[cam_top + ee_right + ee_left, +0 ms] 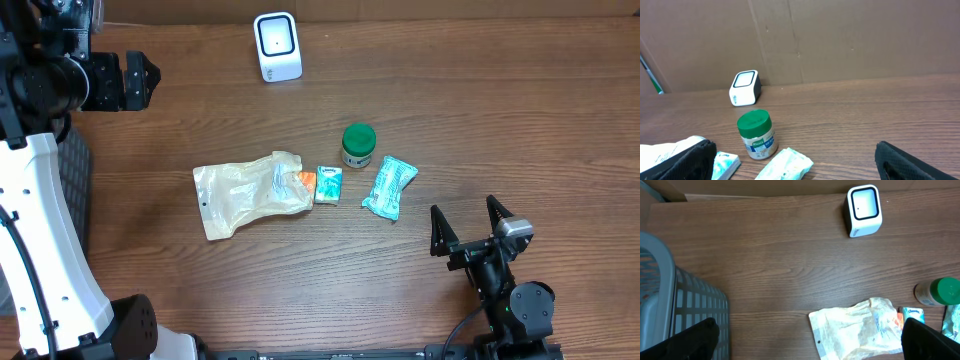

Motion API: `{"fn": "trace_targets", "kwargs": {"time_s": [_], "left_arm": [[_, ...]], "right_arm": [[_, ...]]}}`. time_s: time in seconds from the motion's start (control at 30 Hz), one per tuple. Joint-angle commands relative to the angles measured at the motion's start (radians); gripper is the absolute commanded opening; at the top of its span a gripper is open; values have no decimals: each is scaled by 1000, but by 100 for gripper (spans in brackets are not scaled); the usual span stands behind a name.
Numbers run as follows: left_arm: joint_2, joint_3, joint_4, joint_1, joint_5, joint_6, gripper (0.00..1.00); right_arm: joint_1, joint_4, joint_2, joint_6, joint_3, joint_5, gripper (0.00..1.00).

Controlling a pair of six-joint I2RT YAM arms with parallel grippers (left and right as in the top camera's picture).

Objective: Scan the item barcode
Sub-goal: 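Move the right gripper over the mint-green wipes pack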

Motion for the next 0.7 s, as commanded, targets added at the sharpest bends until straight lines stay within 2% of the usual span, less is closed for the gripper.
{"fn": "trace_targets", "kwargs": {"time_s": [0.0,0.17,0.3,0.5,0.67], "left_arm": [[-7,0,-2,3,15,15,100],[-7,0,-2,3,15,14,100],[-7,0,-2,3,15,15,100],[-7,0,-1,3,15,14,100],[-7,0,-2,3,15,15,99]], "right_arm": [[-5,7,-10,-3,-10,2,100],[-5,37,-10,3,-10,-125,100],[-5,-5,-10,4,18,-189,100],[-5,-179,8,2,164,-216,100],[-5,-279,101,0,327,-218,100]]}}
